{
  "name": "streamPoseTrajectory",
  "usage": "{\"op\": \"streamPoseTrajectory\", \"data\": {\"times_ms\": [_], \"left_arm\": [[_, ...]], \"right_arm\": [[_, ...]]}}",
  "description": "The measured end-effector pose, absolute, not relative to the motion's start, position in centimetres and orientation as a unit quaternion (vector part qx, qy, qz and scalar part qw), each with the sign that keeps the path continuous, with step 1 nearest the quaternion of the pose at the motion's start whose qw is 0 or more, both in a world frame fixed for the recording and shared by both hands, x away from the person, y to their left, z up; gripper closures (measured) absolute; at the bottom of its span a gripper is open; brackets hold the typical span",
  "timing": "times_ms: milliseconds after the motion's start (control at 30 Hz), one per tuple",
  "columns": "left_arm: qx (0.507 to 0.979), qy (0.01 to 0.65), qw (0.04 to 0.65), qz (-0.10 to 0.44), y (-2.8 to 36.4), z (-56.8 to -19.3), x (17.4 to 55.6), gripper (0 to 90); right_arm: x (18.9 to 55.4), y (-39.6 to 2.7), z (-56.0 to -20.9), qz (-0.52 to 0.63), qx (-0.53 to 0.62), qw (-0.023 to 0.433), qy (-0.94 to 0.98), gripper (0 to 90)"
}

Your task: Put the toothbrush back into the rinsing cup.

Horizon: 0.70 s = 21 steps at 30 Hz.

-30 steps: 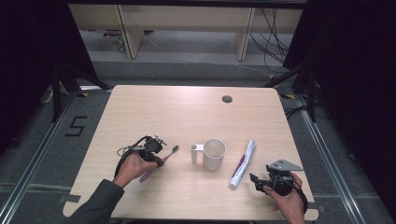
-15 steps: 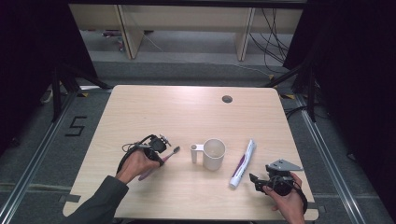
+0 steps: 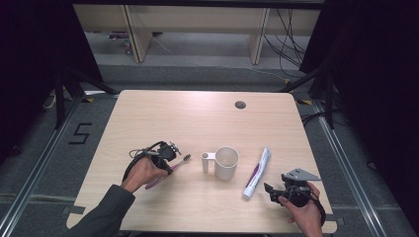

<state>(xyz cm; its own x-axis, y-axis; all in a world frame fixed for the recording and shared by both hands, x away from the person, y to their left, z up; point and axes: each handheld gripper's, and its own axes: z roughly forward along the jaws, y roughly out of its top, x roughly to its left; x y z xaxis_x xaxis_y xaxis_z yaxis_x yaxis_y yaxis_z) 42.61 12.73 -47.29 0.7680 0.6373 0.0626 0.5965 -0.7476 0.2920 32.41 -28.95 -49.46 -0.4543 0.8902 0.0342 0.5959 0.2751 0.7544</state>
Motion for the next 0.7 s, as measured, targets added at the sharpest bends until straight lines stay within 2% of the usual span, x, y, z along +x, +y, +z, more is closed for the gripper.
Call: {"op": "streamPoseTrajectory", "data": {"times_ms": [133,233,533,567,700], "left_arm": [[0.924,0.337,0.163,0.08,13.6,-46.3,42.4,78.7],[0.917,0.341,0.19,0.081,14.2,-45.6,42.3,78.7],[0.886,0.354,0.279,0.106,15.3,-43.9,41.7,78.7],[0.882,0.353,0.294,0.107,15.5,-43.4,41.6,78.6],[0.87,0.355,0.322,0.12,15.8,-43.0,41.2,78.6]], "right_arm": [[32.2,-28.7,-49.4,0.364,0.502,0.185,0.762,24.9],[32.2,-28.9,-49.4,0.363,0.496,0.195,0.764,25.0],[32.2,-28.9,-49.3,0.364,0.504,0.187,0.761,25.0],[32.4,-29.3,-49.4,0.363,0.482,0.208,0.77,25.0],[32.4,-29.2,-49.4,0.363,0.49,0.202,0.766,25.0]]}}
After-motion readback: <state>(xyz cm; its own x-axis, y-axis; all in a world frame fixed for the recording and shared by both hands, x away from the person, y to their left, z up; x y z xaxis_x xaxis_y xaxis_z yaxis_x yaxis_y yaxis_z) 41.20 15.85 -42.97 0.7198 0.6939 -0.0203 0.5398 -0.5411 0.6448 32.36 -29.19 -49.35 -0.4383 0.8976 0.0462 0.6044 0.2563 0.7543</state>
